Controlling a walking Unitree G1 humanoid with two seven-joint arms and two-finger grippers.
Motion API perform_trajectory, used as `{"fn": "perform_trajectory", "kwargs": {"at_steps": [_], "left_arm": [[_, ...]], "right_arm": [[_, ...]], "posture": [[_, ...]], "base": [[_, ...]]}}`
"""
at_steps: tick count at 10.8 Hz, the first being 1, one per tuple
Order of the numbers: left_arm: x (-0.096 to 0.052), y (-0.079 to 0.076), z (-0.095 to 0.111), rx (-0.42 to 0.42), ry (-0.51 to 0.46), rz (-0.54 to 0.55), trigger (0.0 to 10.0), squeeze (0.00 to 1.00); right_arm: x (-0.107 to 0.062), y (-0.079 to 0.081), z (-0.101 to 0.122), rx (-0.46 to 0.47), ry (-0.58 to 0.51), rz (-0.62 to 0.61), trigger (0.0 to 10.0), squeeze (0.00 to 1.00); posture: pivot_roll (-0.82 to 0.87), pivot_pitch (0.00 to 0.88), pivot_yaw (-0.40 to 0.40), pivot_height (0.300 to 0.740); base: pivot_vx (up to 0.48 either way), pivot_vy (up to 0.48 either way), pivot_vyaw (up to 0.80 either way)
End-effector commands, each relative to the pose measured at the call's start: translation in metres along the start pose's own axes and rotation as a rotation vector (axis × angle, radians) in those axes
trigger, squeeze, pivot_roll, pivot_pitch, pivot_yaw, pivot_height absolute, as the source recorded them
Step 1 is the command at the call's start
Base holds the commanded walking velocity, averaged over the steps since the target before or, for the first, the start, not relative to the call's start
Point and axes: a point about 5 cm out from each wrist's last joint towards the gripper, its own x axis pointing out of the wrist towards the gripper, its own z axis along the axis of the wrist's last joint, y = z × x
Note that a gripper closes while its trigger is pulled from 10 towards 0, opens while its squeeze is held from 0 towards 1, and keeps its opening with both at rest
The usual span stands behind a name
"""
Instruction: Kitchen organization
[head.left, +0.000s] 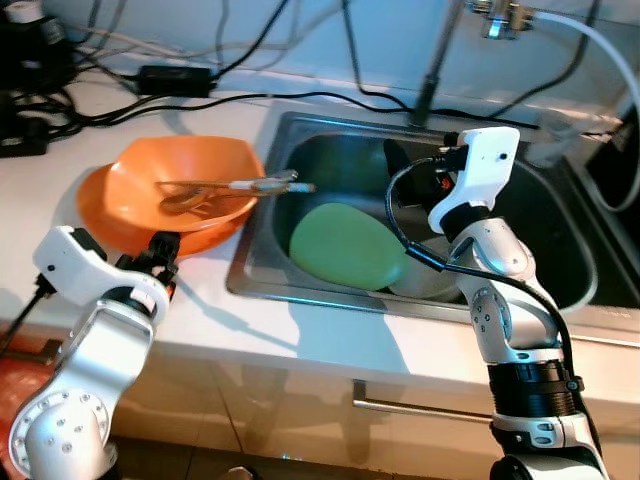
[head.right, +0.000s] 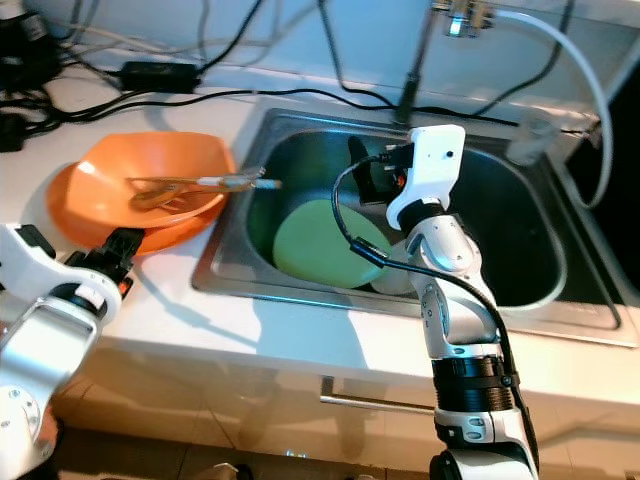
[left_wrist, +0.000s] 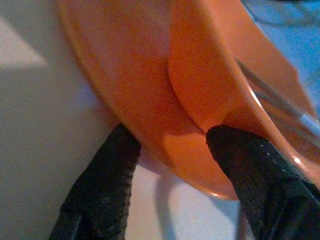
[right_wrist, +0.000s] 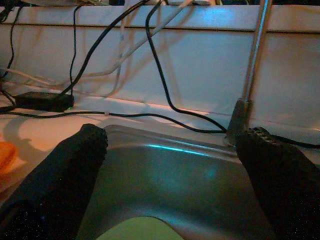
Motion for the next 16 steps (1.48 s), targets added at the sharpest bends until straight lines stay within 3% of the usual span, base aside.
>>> {"fn": "perform_trajectory", "kwargs": {"at_steps": [1, 3, 7, 12, 15, 16], "left_arm": [[0.006, 0.034, -0.016, 0.067, 0.063, 0.189, 10.0, 1.00], [0.005, 0.037, -0.013, 0.104, 0.030, 0.195, 10.0, 1.00], [0.004, 0.032, 0.016, 0.335, -0.180, 0.222, 10.0, 1.00], [0.006, 0.022, 0.019, 0.418, -0.245, 0.183, 10.0, 1.00], [0.008, 0.011, 0.028, 0.547, -0.312, 0.161, 10.0, 1.00], [0.009, 0.007, 0.028, 0.539, -0.319, 0.133, 10.0, 1.00]], "right_arm": [[0.003, -0.003, 0.006, -0.007, -0.021, -0.007, 10.0, 0.00], [0.003, -0.003, 0.006, -0.010, -0.023, -0.008, 10.0, 0.00], [0.005, -0.005, 0.007, -0.015, -0.028, -0.010, 10.0, 0.00], [0.005, -0.006, 0.007, -0.018, -0.029, -0.014, 10.0, 0.00], [0.004, -0.007, 0.007, -0.018, -0.026, -0.017, 10.0, 0.00], [0.004, -0.007, 0.007, -0.018, -0.025, -0.019, 10.0, 0.00]], "posture": [[0.09, 0.086, -0.069, 0.740], [0.09, 0.085, -0.070, 0.740], [0.09, 0.073, -0.071, 0.740], [0.08, 0.065, -0.068, 0.740], [0.08, 0.064, -0.067, 0.740], [0.07, 0.064, -0.068, 0.740]], "base": [[0.000, 0.000, 0.00], [0.000, 0.000, 0.00], [0.000, 0.000, 0.00], [0.000, 0.000, 0.00], [0.000, 0.000, 0.00], [0.000, 0.000, 0.00]]}}
